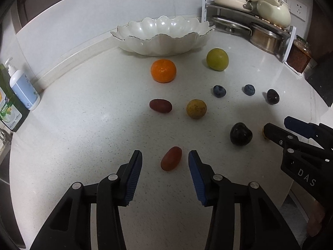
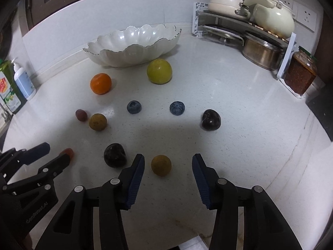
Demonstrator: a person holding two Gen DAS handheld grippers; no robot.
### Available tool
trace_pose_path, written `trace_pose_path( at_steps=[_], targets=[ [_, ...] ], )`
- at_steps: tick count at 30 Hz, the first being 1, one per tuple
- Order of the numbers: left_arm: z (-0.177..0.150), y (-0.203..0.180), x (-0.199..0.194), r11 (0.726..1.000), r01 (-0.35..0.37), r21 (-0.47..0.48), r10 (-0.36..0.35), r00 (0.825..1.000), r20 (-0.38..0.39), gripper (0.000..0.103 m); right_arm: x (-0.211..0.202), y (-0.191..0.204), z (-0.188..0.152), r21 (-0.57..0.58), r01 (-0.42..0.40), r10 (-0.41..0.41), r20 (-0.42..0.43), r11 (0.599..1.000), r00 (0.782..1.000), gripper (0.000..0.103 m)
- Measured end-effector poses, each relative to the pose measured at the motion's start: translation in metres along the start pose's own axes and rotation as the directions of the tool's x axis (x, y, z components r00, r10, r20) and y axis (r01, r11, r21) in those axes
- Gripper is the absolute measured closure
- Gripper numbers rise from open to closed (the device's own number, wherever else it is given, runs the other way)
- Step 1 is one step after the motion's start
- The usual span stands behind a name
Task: Organize fruits
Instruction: 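Lower left tool and close on red date while right tool closes on small yellow fruit, then lift the red date with left tool while right tool carries yellow fruit toward bowl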
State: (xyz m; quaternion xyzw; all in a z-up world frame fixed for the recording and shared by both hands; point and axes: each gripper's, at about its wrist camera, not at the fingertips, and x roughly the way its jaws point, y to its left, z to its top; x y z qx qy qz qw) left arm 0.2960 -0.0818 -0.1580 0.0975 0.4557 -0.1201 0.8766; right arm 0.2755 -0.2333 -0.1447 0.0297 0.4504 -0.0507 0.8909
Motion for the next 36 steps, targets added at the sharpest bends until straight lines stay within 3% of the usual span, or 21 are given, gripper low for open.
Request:
trace_pose_path(
  at_steps=[2, 9, 11, 17, 21, 36],
  targets=[
    [0.0, 0.0, 0.001, 1.0, 0.003, 0.003, -0.003, 1.0, -0.003, 0.061, 0.002, 0.002, 0.0, -0.01, 0.0, 0.0, -0.003, 1.0, 1.0, 0.059],
    [0.001, -0.004, 0.007, 1.0, 0.018, 0.013, -0.018, 1.0, -0.015, 0.067, 0.008, 0.003, 0.0, -0.014, -0.006, 0.006, -0.024, 1.0, 1.0, 0.06],
    [0.001, -0.004, 0.009, 1.0, 0.019, 0.011, -0.019, 1.0, -0.02, 0.068, 0.01, 0.003, 0.0, -0.021, -0.008, 0.007, -0.032, 1.0, 0.999, 0.066],
    [0.001, -0.005, 0.013, 1.0, 0.021, 0.013, -0.021, 0.999, -0.032, 0.079, 0.014, 0.004, -0.001, -0.025, -0.016, 0.014, -0.045, 1.0, 0.999, 0.073],
    [0.001, -0.006, 0.014, 1.0, 0.018, 0.016, -0.018, 0.999, -0.031, 0.08, 0.016, 0.003, 0.0, -0.026, -0.02, 0.019, -0.054, 0.999, 0.998, 0.08],
    [0.008, 0.002, 0.003, 0.999, 0.026, -0.042, -0.025, 1.0, 0.016, 0.082, 0.009, 0.005, 0.006, -0.033, -0.037, 0.036, -0.032, 0.999, 0.999, 0.08]
  ],
)
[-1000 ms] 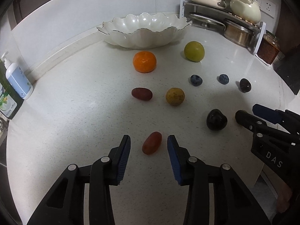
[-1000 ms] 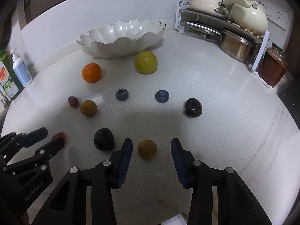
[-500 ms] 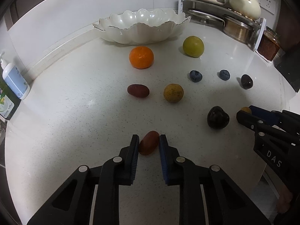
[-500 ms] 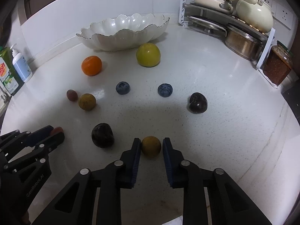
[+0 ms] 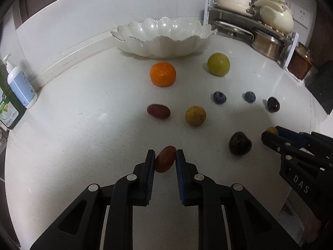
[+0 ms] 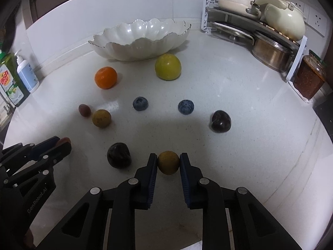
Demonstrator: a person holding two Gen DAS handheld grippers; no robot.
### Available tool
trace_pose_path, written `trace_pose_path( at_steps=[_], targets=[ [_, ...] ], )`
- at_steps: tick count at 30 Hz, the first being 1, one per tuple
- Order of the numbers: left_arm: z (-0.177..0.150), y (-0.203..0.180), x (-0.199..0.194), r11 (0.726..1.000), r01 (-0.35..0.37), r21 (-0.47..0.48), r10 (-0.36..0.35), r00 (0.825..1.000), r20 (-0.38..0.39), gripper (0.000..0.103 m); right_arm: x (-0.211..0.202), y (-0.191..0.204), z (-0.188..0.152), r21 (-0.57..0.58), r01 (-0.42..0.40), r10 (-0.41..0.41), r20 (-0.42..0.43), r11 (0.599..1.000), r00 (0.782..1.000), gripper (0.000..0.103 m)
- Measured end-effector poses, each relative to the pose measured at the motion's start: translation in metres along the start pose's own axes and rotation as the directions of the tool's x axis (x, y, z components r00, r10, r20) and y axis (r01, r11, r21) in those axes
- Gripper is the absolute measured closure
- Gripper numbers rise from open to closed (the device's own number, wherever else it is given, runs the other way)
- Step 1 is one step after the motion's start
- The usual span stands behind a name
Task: Organize fruits
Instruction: 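Lift the red date with left tool while right tool carries yellow fruit toward bowl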
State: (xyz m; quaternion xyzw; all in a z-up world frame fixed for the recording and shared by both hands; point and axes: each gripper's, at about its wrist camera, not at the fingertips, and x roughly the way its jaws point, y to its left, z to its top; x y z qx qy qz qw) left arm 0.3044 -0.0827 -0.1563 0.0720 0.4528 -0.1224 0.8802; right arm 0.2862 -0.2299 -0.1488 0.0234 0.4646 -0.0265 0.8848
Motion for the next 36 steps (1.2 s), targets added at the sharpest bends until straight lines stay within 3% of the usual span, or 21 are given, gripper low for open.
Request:
trace_pose_path(
  at_steps=[18, 36],
  targets=[
    [0.03, 0.006, -0.041, 0.999, -0.016, -0.035, 0.021, 0.987, 0.158, 0.082, -0.033, 0.003, 0.028, -0.025, -0.025, 0.028, 0.121, 0.999, 0.992, 0.08],
    [0.067, 0.019, -0.073, 0.997, -0.02, -0.079, 0.043, 0.952, 0.302, 0.082, -0.068, 0.016, 0.075, -0.073, -0.053, 0.072, 0.295, 0.996, 0.953, 0.08]
  ],
)
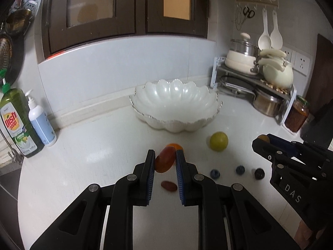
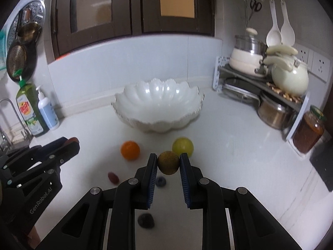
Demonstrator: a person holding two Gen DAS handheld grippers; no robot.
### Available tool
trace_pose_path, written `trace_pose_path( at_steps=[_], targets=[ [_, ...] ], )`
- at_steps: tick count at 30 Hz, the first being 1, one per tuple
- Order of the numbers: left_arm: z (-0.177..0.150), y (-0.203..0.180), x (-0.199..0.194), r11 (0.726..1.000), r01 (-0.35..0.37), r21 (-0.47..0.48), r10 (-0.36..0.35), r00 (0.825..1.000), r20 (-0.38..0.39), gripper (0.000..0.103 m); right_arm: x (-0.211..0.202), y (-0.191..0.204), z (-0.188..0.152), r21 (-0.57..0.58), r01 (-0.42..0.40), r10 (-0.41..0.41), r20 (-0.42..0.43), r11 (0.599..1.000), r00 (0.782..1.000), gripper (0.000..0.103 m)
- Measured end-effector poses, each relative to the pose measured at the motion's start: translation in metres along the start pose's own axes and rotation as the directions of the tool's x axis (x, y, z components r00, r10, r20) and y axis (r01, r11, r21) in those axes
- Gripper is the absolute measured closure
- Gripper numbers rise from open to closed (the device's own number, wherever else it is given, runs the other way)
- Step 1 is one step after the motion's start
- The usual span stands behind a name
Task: Organize fruits
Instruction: 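Lift the red date with left tool while right tool carries yellow fruit toward bowl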
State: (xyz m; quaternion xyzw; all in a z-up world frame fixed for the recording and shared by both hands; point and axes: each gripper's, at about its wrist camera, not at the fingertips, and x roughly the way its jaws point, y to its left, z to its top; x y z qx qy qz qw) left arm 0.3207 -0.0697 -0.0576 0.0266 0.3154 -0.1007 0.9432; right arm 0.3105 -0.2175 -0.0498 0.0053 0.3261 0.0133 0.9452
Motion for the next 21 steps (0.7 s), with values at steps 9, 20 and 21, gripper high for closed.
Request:
trace_pose_path(
  at_steps=[9, 20, 21],
  targets=[
    [0.025, 0.01, 0.009, 0.999, -0.034, -0.024, 0.035, 0.998, 0.05, 0.082, 0.003, 0.007, 0.029, -0.023, -0.012, 0.014, 0.083, 1.0, 0.996, 0.08],
    [0.052, 0.02, 0.02, 0.997, -0.074, -0.019, 0.075, 0.993, 0.091, 0.082, 0.019, 0.022, 0.055, -0.055, -0.049, 0.056, 0.126, 0.997, 0.99, 0.08],
    [0.054, 0.02, 0.021, 0.997, -0.072, -0.019, 0.073, 0.993, 0.093, 0.082, 0.021, 0.022, 0.058, -0.053, -0.055, 0.061, 0.126, 0.997, 0.99, 0.08]
  ],
)
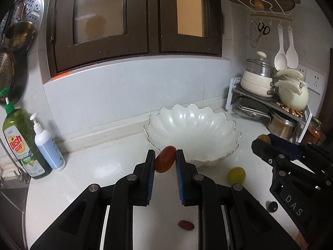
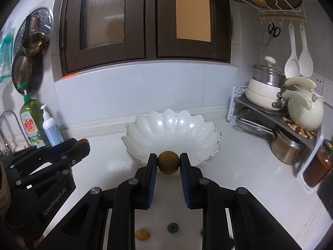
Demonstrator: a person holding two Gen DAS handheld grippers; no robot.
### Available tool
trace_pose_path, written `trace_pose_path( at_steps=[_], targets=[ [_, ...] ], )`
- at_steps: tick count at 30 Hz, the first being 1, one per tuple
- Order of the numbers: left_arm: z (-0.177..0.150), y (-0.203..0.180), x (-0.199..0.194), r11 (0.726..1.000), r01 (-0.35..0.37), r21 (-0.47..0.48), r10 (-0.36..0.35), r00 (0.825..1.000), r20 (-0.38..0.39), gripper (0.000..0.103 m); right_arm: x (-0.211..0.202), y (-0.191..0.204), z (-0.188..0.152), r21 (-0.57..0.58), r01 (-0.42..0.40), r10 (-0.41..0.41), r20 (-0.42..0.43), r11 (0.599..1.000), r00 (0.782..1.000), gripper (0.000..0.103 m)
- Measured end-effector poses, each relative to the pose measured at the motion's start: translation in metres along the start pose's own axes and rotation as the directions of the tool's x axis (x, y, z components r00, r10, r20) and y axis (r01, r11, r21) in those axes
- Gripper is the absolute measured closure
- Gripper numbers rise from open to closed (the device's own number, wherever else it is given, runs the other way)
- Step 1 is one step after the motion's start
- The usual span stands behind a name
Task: Organize fruits
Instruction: 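Lift the red date with left tool while right tool carries yellow fruit toward bowl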
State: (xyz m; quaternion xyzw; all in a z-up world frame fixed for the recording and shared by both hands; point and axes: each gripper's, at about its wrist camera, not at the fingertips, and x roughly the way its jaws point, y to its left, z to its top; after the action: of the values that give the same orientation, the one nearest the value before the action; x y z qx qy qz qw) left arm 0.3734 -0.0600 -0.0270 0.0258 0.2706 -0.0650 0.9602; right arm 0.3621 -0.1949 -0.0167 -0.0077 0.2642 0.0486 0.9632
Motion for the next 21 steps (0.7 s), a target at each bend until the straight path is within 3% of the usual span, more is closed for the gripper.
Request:
trace_pose_path(
  at_steps=[7, 21],
  targets=[
    [0.016, -0.004, 0.009, 1.0, 0.007, 0.01, -0.008, 1.0, 0.012, 0.082, 0.011, -0.005, 0.016, 0.01, -0.005, 0.005, 0.009, 1.0, 1.0, 0.08],
    [0.06, -0.017, 0.045, 0.999, 0.014, 0.032, -0.014, 1.0, 0.019, 0.082, 0.055, -0.029, 0.052, 0.052, -0.016, 0.019, -0.054, 0.999, 0.998, 0.08]
  ],
)
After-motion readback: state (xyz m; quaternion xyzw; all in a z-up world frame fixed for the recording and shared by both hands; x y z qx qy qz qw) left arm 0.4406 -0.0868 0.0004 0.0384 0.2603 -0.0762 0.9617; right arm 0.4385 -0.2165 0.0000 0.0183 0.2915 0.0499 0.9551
